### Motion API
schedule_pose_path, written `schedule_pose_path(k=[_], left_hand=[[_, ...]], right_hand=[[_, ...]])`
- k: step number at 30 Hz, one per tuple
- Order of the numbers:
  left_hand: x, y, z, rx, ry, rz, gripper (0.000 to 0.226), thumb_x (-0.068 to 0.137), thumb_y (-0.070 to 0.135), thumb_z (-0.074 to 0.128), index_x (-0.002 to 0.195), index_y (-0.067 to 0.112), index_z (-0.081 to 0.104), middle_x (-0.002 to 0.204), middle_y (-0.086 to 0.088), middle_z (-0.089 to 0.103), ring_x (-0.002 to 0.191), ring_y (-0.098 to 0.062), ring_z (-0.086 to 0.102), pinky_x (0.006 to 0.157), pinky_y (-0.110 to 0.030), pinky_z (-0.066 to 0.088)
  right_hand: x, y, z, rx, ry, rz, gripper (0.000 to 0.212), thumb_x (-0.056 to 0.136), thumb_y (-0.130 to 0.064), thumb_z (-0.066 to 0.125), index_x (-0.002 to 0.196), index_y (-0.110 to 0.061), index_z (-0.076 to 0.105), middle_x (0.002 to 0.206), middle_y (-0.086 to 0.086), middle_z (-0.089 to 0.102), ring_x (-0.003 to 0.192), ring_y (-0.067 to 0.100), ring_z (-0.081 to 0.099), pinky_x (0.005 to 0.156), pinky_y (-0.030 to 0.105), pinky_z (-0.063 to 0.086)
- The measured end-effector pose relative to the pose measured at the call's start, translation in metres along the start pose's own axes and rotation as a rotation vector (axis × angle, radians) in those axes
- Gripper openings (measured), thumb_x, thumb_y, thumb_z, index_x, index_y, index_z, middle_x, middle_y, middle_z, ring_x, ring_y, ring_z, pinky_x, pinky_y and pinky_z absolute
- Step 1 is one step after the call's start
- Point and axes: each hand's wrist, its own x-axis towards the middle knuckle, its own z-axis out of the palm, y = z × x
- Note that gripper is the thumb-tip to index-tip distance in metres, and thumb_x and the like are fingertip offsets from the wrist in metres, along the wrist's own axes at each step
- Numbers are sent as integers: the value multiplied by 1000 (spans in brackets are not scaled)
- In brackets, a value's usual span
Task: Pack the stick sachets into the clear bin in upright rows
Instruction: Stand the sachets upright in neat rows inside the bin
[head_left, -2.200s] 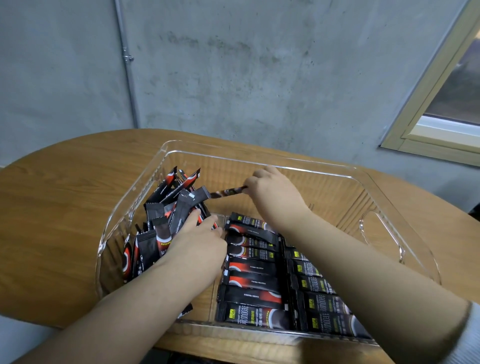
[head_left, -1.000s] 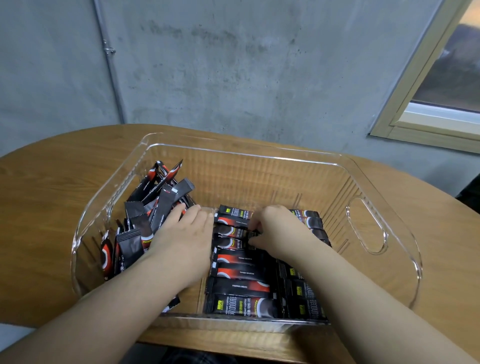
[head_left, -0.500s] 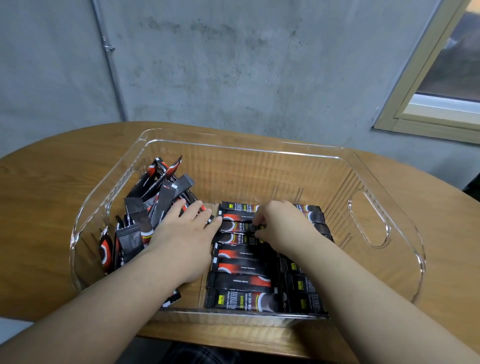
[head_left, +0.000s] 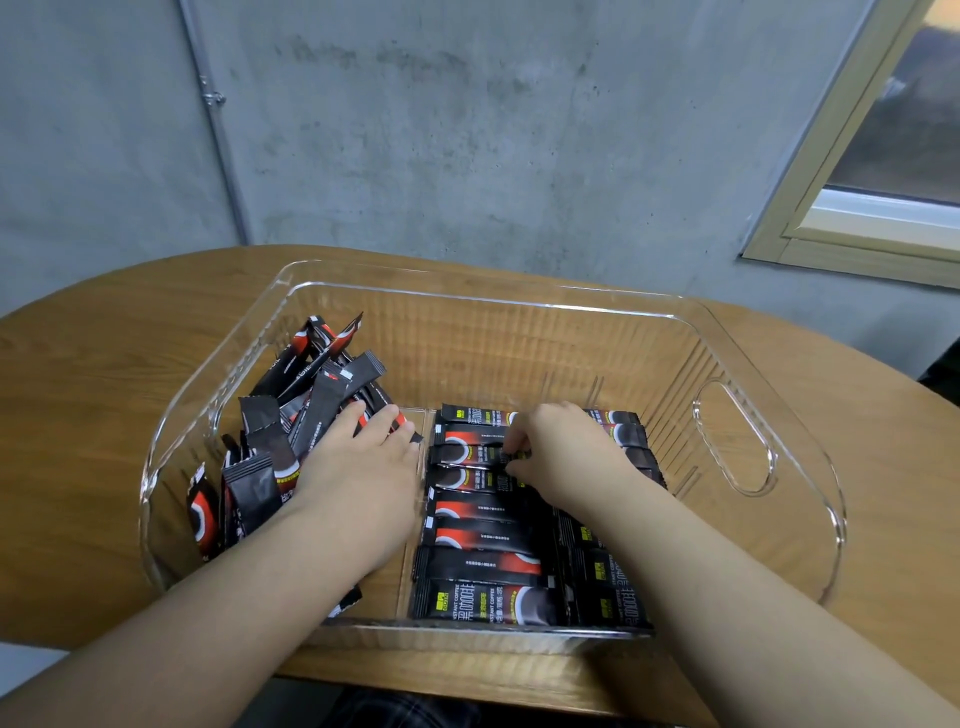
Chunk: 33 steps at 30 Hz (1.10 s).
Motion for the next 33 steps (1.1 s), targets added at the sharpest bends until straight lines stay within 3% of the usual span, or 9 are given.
schedule_pose_path(k=[11, 14, 18, 22, 25, 30, 33], left_hand=[[-4, -1, -1, 47, -91, 17, 55, 103, 33, 15, 153, 16, -1, 161, -2, -5, 147, -25, -12, 118, -47, -7], [-4, 0, -2, 56, -112, 28, 55, 103, 32, 14, 153, 14, -3, 161, -2, -8, 147, -26, -13, 118, -48, -8], [-3, -1, -3, 68, -135, 35, 55, 104, 32, 14, 153, 13, -4, 161, -4, -9, 147, -27, -14, 117, -49, -9], [-2, -2, -4, 70, -157, 41, 56, 104, 31, 17, 153, 13, -3, 161, -4, -10, 146, -28, -14, 117, -49, -10], [-2, -2, -4, 75, -170, 33, 58, 103, 32, 20, 153, 12, -3, 161, -4, -10, 146, -27, -14, 116, -48, -11], [-1, -1, -6, 80, -201, 43, 61, 102, 32, 22, 152, 9, -3, 161, -6, -10, 146, -26, -14, 116, -51, -10], [-1, -1, -7, 63, -207, 46, 60, 103, 31, 21, 152, 9, -4, 161, -6, -10, 146, -26, -14, 116, -50, -9]], right_hand=[[2, 3, -3, 101, 85, -32, 11, 84, -25, 64, 91, -18, 70, 89, -1, 65, 92, 20, 56, 77, 34, 49], [5, -2, -10, 147, 91, -103, 19, 88, -28, 64, 104, -18, 67, 100, -5, 64, 99, 15, 52, 80, 26, 40], [21, -25, -21, 146, 21, -297, 44, 90, -24, 63, 132, -20, 49, 123, -5, 55, 107, 14, 49, 83, 18, 33], [54, -54, -36, 47, 64, -549, 66, 84, -20, 69, 142, -17, 37, 143, 3, 42, 123, 22, 41, 102, 32, 35], [75, -75, -37, -103, 91, -694, 71, 82, -26, 72, 143, -17, 36, 143, 1, 43, 121, 22, 40, 99, 31, 34], [90, -96, -22, -41, -127, -664, 62, 87, -23, 66, 141, -19, 35, 132, 5, 49, 118, 23, 50, 95, 38, 42], [90, -97, -20, 30, -157, -629, 60, 88, -19, 63, 139, -13, 33, 127, 11, 52, 111, 27, 54, 92, 42, 44]])
